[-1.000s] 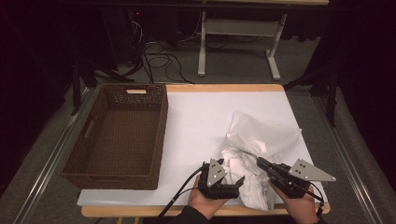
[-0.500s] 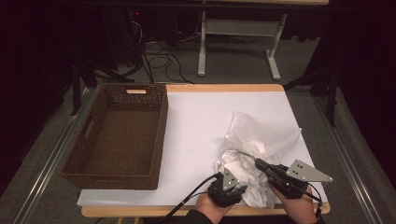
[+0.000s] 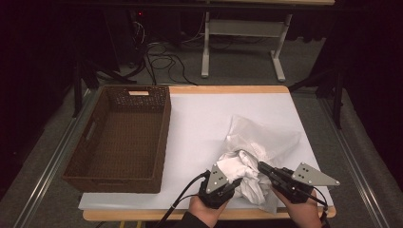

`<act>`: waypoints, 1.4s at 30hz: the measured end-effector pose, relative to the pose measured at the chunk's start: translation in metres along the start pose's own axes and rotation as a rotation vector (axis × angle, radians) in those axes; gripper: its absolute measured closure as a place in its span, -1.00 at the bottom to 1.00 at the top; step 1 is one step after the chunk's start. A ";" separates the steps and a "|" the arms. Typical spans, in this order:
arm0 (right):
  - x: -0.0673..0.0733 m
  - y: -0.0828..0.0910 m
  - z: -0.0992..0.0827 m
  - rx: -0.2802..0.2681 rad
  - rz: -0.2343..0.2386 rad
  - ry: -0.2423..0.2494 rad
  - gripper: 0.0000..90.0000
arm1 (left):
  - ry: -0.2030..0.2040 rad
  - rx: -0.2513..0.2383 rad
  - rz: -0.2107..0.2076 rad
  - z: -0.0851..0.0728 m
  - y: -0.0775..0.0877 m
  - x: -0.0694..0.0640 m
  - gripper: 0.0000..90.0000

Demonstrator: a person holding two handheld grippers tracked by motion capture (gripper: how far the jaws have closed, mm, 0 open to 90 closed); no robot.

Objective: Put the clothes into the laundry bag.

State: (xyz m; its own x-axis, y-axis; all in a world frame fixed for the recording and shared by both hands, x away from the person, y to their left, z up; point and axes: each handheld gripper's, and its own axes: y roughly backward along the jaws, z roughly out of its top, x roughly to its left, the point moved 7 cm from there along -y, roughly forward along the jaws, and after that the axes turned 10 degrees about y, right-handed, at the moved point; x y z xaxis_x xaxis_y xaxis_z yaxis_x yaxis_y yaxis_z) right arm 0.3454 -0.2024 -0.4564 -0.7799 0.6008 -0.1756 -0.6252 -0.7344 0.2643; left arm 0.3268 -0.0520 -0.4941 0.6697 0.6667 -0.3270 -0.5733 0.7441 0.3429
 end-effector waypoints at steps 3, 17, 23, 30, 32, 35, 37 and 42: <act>0.001 -0.001 0.001 -0.002 -0.001 -0.002 1.00 | -0.033 -0.018 0.013 0.007 0.003 -0.003 0.83; -0.006 -0.002 -0.010 0.027 -0.014 -0.052 1.00 | -0.099 0.047 0.067 0.007 -0.052 0.000 0.82; -0.004 -0.001 -0.009 0.023 -0.003 -0.041 1.00 | -0.094 0.055 0.084 0.006 -0.069 -0.001 0.82; -0.006 0.006 -0.001 -0.010 -0.013 -0.036 1.00 | -0.091 0.077 0.101 -0.001 -0.081 0.004 0.80; -0.006 0.008 0.001 -0.018 -0.009 -0.037 1.00 | -0.084 0.073 0.102 -0.001 -0.082 0.007 0.78; -0.006 0.007 0.000 -0.018 -0.010 -0.029 1.00 | -0.077 0.066 0.088 -0.001 -0.084 0.007 0.74; -0.006 0.006 -0.001 -0.011 -0.013 -0.035 1.00 | -0.071 0.058 0.071 0.000 -0.083 0.006 0.62; -0.009 0.006 -0.005 0.000 -0.017 -0.036 1.00 | -0.069 0.028 0.061 0.002 -0.072 0.007 0.13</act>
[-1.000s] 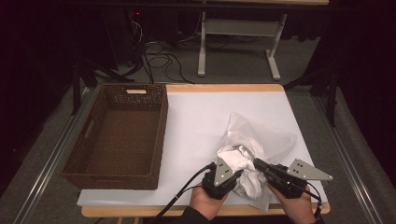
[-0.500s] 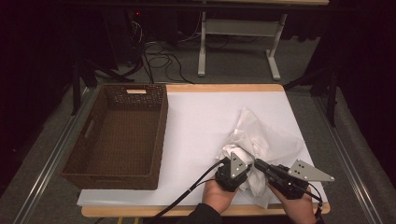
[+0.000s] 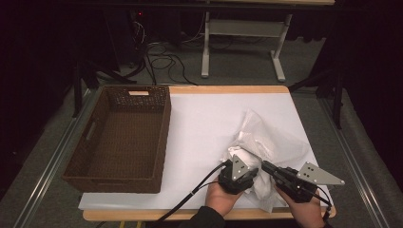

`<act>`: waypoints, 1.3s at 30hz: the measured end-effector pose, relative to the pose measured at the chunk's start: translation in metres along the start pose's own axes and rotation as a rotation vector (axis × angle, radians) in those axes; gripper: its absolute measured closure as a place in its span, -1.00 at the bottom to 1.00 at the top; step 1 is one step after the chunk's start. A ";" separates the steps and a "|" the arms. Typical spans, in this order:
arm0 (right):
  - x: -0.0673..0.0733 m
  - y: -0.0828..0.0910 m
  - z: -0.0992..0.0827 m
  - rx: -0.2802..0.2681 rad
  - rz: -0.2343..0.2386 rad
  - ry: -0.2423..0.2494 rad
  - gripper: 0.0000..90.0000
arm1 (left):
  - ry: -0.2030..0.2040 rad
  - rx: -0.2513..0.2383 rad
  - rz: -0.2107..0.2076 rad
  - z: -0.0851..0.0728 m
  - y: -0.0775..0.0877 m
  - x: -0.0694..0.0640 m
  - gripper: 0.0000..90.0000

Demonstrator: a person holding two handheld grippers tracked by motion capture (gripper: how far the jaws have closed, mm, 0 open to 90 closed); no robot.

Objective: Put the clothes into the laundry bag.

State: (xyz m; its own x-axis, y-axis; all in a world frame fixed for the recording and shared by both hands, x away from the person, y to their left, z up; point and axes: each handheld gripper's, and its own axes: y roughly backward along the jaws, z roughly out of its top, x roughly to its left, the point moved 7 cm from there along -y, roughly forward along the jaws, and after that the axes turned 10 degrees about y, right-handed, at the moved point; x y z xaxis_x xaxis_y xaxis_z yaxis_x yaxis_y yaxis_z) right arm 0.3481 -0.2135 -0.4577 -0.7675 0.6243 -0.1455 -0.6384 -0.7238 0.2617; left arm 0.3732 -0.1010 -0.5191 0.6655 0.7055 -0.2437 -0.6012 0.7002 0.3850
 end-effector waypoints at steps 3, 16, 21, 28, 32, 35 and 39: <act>0.000 -0.001 -0.001 0.000 0.001 0.003 1.00 | 0.026 -0.016 0.007 0.001 0.008 0.004 -0.14; 0.001 -0.001 -0.003 0.014 -0.004 0.014 1.00 | 0.093 -0.055 0.037 -0.008 0.043 0.022 -0.65; 0.000 -0.001 -0.004 0.014 -0.005 0.009 1.00 | 0.056 -0.095 0.041 0.000 0.051 0.017 -0.65; -0.002 0.000 -0.004 0.013 -0.008 0.011 1.00 | 0.010 -0.104 0.058 0.012 0.045 0.018 -0.66; -0.001 -0.001 -0.004 0.014 -0.003 0.006 1.00 | -0.012 -0.007 0.076 0.004 0.023 0.027 -0.69; -0.001 -0.001 -0.004 0.015 -0.003 0.002 1.00 | 0.001 0.121 0.015 -0.012 0.006 0.027 -0.60; -0.002 -0.001 -0.005 0.020 -0.002 0.005 1.00 | -0.012 0.168 -0.001 -0.024 -0.002 0.021 -0.22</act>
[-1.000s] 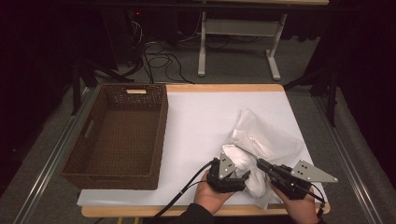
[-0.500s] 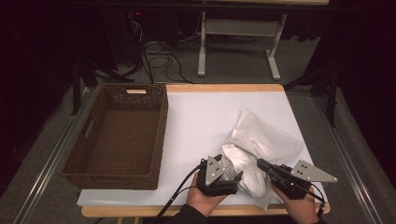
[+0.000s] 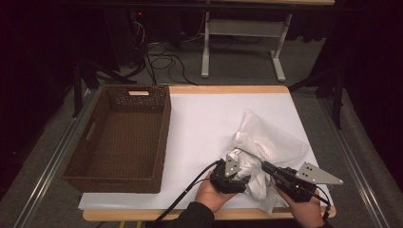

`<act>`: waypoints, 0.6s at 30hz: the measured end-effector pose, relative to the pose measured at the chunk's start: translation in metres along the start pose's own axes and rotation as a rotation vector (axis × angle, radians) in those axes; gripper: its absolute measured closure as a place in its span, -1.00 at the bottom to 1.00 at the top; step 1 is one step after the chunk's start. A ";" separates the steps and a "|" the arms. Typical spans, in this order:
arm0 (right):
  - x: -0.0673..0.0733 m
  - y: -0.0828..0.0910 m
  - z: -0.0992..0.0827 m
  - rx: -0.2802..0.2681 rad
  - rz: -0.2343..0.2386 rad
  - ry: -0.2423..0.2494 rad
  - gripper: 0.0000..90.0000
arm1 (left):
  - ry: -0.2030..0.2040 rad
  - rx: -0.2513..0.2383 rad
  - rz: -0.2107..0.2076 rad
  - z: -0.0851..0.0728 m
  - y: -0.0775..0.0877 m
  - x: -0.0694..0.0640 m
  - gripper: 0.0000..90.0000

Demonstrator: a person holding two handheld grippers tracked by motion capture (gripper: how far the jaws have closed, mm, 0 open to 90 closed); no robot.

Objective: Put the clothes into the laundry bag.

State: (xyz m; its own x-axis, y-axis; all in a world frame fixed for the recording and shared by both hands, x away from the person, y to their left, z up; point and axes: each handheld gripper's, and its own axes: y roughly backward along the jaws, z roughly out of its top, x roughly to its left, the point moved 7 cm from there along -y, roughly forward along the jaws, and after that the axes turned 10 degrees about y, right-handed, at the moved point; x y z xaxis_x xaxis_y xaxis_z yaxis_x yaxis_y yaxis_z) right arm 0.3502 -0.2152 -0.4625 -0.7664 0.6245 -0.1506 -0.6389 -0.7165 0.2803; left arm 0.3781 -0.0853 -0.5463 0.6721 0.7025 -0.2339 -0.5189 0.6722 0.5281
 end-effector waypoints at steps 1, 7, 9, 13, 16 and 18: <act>0.000 0.000 0.000 0.002 0.000 0.001 1.00 | -0.001 0.012 -0.005 -0.002 -0.002 -0.001 -0.07; 0.005 -0.002 0.002 -0.004 0.014 0.002 1.00 | -0.007 0.031 -0.028 -0.007 -0.001 -0.009 0.78; 0.008 -0.003 0.005 -0.008 0.025 -0.002 1.00 | 0.021 0.015 -0.037 -0.006 0.006 -0.010 0.82; 0.018 -0.002 0.015 -0.037 0.052 0.021 1.00 | 0.018 -0.019 -0.050 -0.005 0.031 -0.013 0.83; 0.021 -0.002 0.018 -0.044 0.057 0.032 1.00 | 0.024 -0.060 -0.056 0.001 0.048 -0.016 0.84; 0.021 -0.003 0.017 -0.036 0.052 0.027 1.00 | 0.027 -0.087 -0.059 0.006 0.054 -0.017 0.84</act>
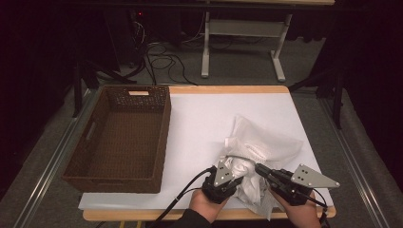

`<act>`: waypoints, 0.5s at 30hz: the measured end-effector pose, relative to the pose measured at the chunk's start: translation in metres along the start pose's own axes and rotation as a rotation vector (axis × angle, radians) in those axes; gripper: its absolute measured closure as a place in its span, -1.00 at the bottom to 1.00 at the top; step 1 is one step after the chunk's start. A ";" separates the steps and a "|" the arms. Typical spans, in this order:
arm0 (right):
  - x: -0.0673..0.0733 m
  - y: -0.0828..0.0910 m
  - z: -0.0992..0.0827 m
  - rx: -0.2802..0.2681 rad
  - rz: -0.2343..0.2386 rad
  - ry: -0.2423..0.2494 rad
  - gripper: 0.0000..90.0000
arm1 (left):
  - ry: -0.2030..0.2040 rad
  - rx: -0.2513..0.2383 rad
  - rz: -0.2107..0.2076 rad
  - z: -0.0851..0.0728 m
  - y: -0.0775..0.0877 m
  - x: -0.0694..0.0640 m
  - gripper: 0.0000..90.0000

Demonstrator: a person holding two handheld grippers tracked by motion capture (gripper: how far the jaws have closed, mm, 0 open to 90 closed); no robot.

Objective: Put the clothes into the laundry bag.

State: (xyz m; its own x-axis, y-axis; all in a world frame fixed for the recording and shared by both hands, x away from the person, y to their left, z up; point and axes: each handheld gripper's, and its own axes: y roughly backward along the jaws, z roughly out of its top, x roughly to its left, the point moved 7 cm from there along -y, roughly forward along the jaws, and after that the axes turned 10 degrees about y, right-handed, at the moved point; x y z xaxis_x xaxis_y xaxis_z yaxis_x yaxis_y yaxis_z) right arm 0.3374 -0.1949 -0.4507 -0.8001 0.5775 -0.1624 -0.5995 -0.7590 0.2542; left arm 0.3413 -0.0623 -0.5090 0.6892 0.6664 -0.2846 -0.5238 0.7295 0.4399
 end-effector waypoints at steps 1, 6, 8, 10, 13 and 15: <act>-0.001 0.000 -0.001 0.003 -0.006 -0.002 1.00 | -0.003 -0.006 0.003 0.002 0.000 -0.001 0.84; -0.007 0.000 -0.004 0.003 -0.017 -0.020 1.00 | -0.014 -0.002 0.031 0.003 -0.019 -0.001 0.83; -0.007 0.001 -0.005 0.004 -0.014 -0.030 1.00 | -0.007 0.001 0.035 0.003 -0.026 0.000 0.83; -0.008 0.001 -0.006 0.003 -0.015 -0.028 1.00 | 0.008 0.007 0.042 0.004 -0.035 0.000 0.83; -0.007 0.002 -0.006 0.004 -0.011 -0.033 1.00 | 0.008 0.004 0.057 0.007 -0.045 0.001 0.82; -0.007 0.002 -0.004 -0.008 -0.001 -0.047 1.00 | 0.004 0.003 0.071 0.008 -0.051 0.001 0.82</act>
State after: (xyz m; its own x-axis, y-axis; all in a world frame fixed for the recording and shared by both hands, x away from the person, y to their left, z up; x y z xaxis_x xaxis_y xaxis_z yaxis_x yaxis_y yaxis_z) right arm 0.3411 -0.2017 -0.4532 -0.7977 0.5914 -0.1179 -0.6004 -0.7609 0.2460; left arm 0.3728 -0.1001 -0.5251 0.6482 0.7173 -0.2557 -0.5697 0.6796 0.4621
